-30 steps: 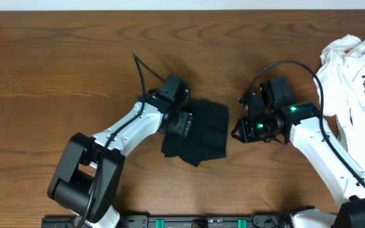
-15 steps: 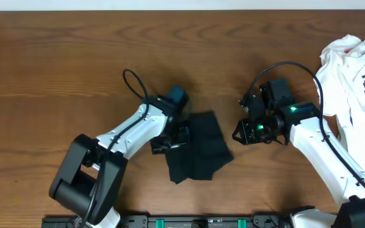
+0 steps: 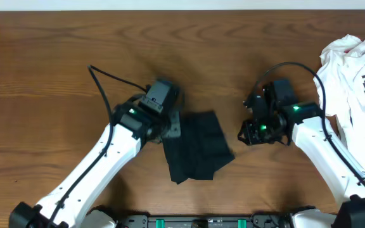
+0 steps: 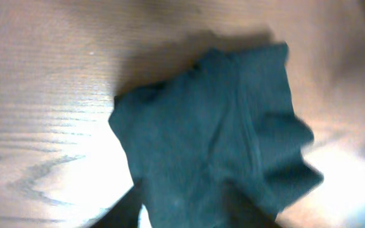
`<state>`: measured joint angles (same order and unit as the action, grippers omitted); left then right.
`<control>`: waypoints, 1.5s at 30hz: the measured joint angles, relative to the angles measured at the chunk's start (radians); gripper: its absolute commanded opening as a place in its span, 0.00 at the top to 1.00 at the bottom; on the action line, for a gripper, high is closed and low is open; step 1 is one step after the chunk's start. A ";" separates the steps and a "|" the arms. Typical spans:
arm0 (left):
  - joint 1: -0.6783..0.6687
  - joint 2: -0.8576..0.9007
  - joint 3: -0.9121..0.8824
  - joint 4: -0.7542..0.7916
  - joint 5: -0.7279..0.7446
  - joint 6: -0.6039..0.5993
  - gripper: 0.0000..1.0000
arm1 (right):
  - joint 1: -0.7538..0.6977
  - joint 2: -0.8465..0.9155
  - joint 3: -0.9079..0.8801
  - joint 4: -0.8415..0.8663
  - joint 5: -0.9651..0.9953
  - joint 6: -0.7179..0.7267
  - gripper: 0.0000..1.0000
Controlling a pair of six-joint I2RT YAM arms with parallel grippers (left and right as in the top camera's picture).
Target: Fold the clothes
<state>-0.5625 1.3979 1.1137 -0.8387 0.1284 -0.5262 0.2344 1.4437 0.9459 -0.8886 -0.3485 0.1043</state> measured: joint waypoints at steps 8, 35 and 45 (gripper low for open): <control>-0.153 0.040 0.000 -0.018 -0.001 0.277 0.94 | -0.066 0.000 0.000 0.011 0.055 0.029 0.01; -0.404 0.315 0.000 0.072 -0.001 0.392 0.94 | -0.066 0.000 0.000 0.011 0.153 0.027 0.01; -0.404 0.348 0.000 0.122 -0.001 0.365 0.94 | -0.066 0.000 0.000 0.011 0.158 0.027 0.01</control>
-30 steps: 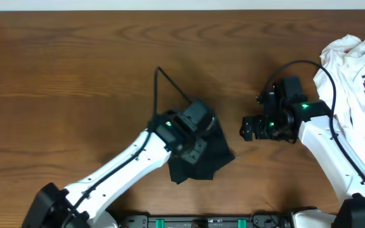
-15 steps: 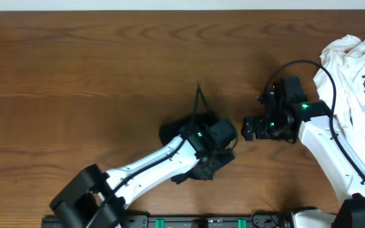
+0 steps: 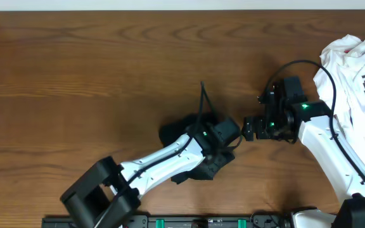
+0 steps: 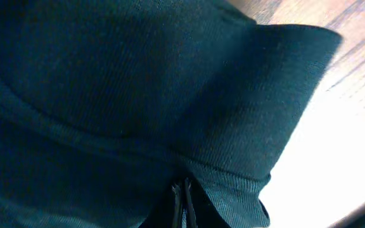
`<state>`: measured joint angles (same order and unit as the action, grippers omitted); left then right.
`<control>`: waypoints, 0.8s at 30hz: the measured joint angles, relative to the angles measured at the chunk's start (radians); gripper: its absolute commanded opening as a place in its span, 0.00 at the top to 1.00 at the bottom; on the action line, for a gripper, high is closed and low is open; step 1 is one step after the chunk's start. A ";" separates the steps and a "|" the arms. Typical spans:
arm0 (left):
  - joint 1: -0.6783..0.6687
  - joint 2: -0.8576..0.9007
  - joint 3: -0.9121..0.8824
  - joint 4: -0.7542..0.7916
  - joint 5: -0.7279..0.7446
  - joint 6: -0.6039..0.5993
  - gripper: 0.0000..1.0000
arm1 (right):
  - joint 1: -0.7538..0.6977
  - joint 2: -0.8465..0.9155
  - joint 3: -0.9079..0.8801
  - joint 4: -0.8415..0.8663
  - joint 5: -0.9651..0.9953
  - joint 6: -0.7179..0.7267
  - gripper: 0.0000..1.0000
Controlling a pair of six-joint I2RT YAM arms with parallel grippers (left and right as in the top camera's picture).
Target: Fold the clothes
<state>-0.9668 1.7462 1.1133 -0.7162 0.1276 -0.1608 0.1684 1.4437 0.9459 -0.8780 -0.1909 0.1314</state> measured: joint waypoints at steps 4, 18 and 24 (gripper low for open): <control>0.000 0.021 0.000 -0.002 0.000 0.000 0.94 | 0.000 0.000 0.000 0.000 0.001 0.000 0.01; 0.007 0.044 0.000 0.121 -0.031 -0.026 0.94 | 0.000 0.000 0.000 0.000 0.002 0.000 0.01; 0.057 0.045 0.000 0.143 -0.047 -0.046 0.94 | 0.000 0.000 0.000 0.000 0.002 0.000 0.01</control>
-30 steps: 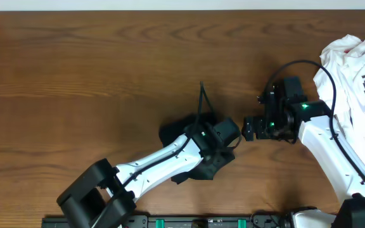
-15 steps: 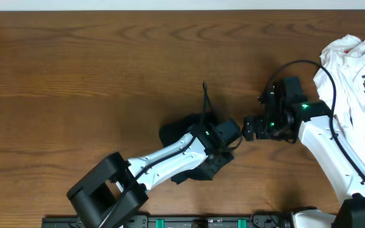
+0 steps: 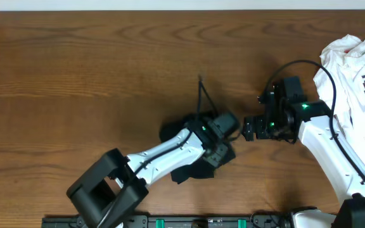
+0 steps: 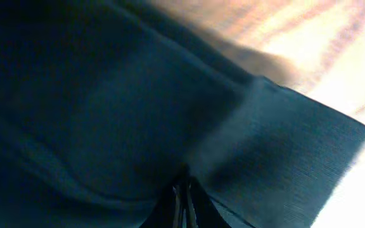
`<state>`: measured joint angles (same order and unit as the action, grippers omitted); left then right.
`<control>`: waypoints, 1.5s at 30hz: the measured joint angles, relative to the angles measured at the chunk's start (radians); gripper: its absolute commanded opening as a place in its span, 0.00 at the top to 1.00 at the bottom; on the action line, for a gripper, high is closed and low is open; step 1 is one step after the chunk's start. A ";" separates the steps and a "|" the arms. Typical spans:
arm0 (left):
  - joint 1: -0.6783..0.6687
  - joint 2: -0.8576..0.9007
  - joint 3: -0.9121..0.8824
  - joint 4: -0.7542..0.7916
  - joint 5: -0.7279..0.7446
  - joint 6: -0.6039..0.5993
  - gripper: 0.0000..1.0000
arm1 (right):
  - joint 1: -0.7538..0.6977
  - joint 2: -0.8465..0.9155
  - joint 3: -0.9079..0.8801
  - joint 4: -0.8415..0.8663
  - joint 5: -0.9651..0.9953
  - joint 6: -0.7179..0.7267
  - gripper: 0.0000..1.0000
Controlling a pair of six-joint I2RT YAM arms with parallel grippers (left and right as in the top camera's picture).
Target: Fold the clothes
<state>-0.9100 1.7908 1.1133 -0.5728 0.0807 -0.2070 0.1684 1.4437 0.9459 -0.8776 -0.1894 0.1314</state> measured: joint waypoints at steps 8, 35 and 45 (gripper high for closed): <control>0.046 -0.006 0.003 -0.095 -0.008 -0.002 0.94 | 0.000 0.000 0.000 0.000 0.000 0.000 0.01; 0.046 -0.076 0.011 -0.225 0.186 0.025 0.94 | 0.000 0.000 0.000 0.000 0.000 0.000 0.01; 0.046 -0.076 0.003 -0.231 0.281 0.027 0.94 | 0.000 0.000 0.000 0.000 0.000 0.000 0.01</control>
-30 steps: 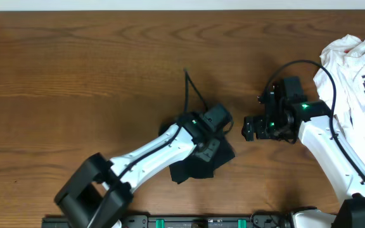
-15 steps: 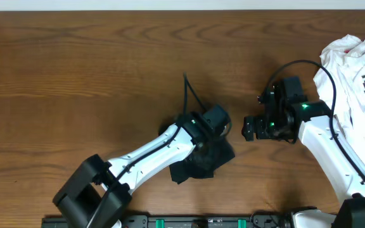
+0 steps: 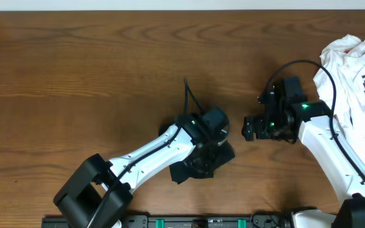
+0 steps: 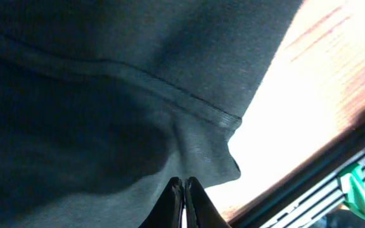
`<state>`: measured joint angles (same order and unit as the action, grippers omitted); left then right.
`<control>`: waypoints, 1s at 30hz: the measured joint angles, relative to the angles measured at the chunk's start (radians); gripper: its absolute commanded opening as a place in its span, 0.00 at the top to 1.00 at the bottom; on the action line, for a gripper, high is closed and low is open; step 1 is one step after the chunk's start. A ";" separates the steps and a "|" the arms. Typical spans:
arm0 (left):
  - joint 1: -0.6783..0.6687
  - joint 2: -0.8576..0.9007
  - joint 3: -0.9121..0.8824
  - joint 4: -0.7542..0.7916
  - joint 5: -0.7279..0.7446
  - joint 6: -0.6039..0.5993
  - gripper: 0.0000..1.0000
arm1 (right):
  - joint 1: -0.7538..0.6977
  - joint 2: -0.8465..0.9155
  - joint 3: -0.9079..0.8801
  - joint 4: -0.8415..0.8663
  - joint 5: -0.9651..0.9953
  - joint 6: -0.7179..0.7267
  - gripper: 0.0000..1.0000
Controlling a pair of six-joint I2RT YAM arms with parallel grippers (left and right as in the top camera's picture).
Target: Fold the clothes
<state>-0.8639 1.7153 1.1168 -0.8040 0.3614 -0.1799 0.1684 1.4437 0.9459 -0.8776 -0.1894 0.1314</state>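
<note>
A dark teal garment (image 3: 184,170) lies bunched on the wooden table near its front middle. My left gripper (image 3: 209,147) is over it, pointing down at the cloth. In the left wrist view the left gripper (image 4: 184,182) is shut, and a fold of the dark garment (image 4: 106,95) near a stitched hem rises to its tips. My right gripper (image 3: 248,128) hangs to the right of the garment, apart from it, and looks open with nothing in it.
A heap of white clothes (image 3: 353,69) lies at the right edge of the table. The table's front edge and a black rail with green parts (image 4: 353,183) are close to the garment. The right arm's cable (image 3: 296,63) loops over the table.
My left wrist has shifted slightly left and turned. Its camera now looks toward the table's front edge and rail. The garment looks more bunched beneath it. The right arm has not moved.
First the garment lay spread flat, my left gripper at its upper left edge and the right gripper at its right. Then my left arm had reached across and shut on cloth near the right edge. It has stayed shut there, moving leftward, and the garment is now bunched.
</note>
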 measured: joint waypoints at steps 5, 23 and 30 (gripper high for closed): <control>0.000 0.000 -0.033 0.027 0.016 0.000 0.94 | 0.000 0.000 0.000 0.000 0.000 0.000 0.01; -0.018 0.019 -0.063 0.094 0.046 -0.036 0.94 | 0.000 0.000 0.000 0.000 0.000 0.000 0.01; -0.038 0.019 -0.063 0.099 0.074 -0.053 0.94 | 0.000 0.000 0.000 0.000 0.000 0.000 0.01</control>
<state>-0.9016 1.7340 1.0534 -0.7048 0.4358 -0.2325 0.1684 1.4437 0.9459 -0.8776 -0.1894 0.1314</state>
